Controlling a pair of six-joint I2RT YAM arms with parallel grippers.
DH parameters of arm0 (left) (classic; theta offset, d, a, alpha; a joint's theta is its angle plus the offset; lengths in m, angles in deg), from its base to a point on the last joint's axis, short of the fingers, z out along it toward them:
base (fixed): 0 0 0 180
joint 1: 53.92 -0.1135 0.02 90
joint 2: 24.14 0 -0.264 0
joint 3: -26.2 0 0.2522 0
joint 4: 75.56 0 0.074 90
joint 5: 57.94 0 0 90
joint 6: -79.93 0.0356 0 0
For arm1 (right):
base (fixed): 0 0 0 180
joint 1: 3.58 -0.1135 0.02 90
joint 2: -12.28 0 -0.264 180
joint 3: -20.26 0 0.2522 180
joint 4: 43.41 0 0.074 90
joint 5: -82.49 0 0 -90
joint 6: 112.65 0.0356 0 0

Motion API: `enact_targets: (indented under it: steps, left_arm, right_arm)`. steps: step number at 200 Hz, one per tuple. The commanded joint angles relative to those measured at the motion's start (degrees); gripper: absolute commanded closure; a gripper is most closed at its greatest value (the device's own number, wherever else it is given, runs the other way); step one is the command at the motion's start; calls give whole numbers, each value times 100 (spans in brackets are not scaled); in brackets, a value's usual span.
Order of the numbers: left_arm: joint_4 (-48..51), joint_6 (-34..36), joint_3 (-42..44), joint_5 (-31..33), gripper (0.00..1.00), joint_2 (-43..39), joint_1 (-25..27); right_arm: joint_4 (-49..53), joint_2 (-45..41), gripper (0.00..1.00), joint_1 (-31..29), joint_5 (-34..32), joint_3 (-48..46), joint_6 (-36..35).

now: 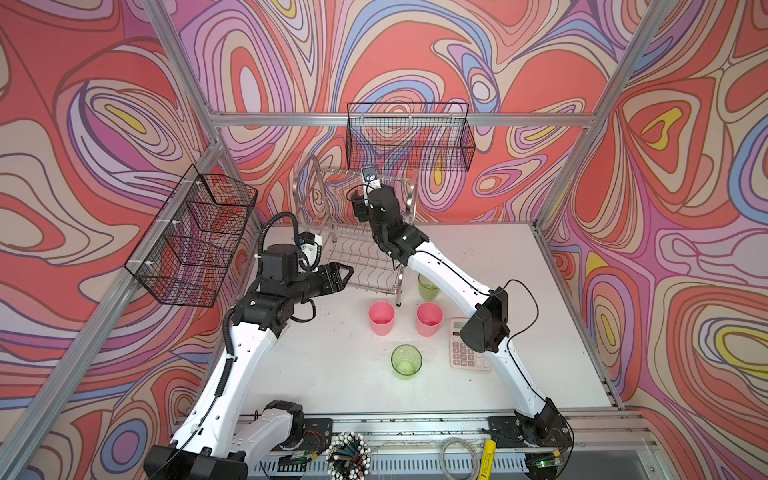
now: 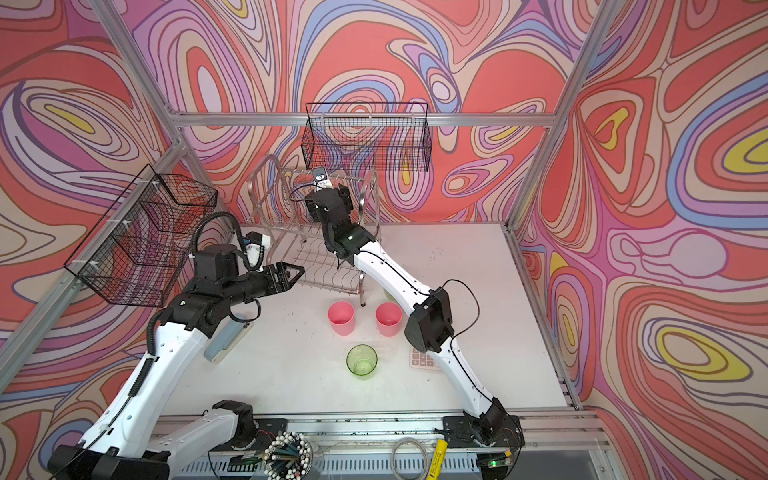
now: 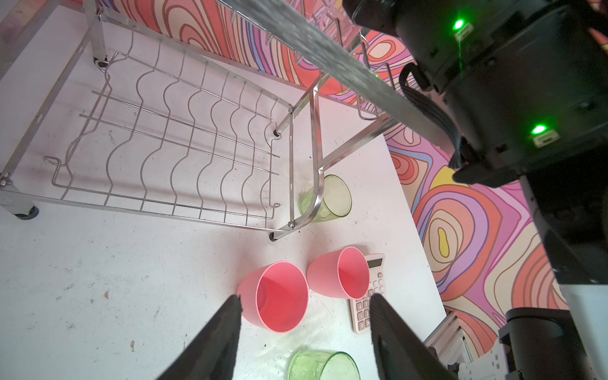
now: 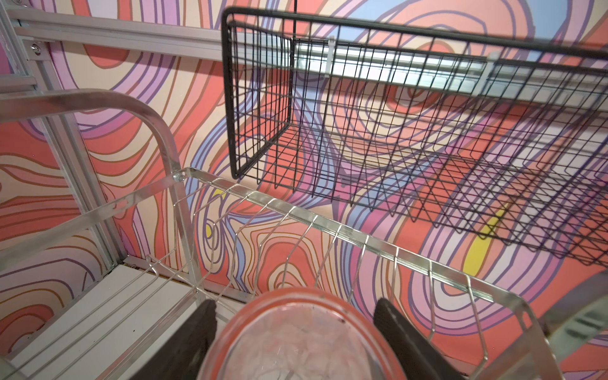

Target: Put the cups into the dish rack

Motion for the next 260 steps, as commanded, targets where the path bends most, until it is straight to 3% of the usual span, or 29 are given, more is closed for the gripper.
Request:
enact_targets:
  steps: [1,118,190,260]
  left_arm:
    - [-3,5,-105,-24,35,-69,8]
    - [262,52,-188,302,24,-294,5]
    - [720,23,-189,706,22,-508,13]
    - [1141,-8,13,708,23,-799,13]
  right_arm:
    - [-54,-328,20,31,-31,-79,-91]
    - [-260,-769,4,-67,285,-423,-254]
    - [-523,-1353,2,-304,416,-912,-341]
    - [-650,-2333,3,-615,383,-1675,-352]
